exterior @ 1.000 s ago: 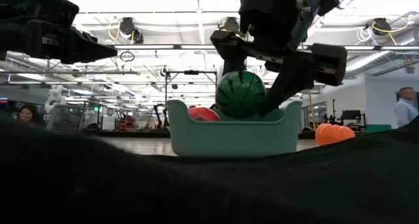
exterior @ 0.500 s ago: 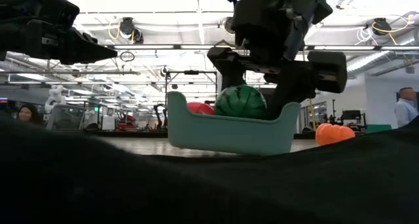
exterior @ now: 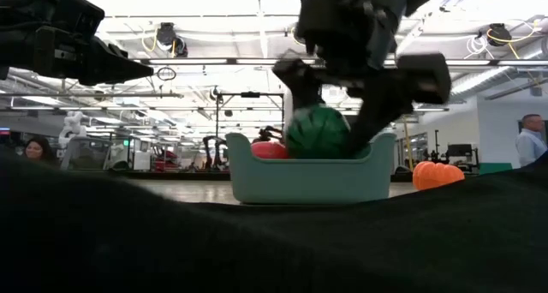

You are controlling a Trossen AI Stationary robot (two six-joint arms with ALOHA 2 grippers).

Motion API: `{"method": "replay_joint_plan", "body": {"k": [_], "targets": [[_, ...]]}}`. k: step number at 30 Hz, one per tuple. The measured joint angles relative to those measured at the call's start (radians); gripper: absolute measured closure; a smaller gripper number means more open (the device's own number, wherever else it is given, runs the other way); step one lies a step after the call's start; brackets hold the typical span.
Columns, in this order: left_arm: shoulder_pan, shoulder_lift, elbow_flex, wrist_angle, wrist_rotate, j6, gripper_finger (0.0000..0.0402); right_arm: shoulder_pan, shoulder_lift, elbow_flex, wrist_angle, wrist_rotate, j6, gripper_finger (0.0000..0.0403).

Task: Pick and placing Produce into tupperware
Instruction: Put the green watermelon into the blue bin

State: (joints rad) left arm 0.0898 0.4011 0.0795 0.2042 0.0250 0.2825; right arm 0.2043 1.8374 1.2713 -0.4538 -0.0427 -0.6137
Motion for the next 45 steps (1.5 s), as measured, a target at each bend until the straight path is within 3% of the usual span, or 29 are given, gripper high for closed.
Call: {"method": "replay_joint_plan", "body": {"k": [12, 19, 36, 45], "targets": [[0.000, 0.000, 0.000, 0.001, 0.000, -0.013, 0.0380, -0.013, 0.017, 0.055, -0.081, 0.016, 0.079, 0.0111], [0.000, 0.000, 0.000, 0.002, 0.000, -0.017, 0.0380, -0.003, 0.071, 0.056, -0.135, 0.016, 0.051, 0.0111], [0.000, 0.000, 0.000, 0.001, 0.000, -0.022, 0.0380, -0.007, 0.071, 0.111, -0.204, 0.015, 0.040, 0.0109], [0.000, 0.000, 0.000, 0.001, 0.000, -0.023, 0.0380, -0.007, 0.072, 0.111, -0.191, 0.014, 0.058, 0.0079]]}}
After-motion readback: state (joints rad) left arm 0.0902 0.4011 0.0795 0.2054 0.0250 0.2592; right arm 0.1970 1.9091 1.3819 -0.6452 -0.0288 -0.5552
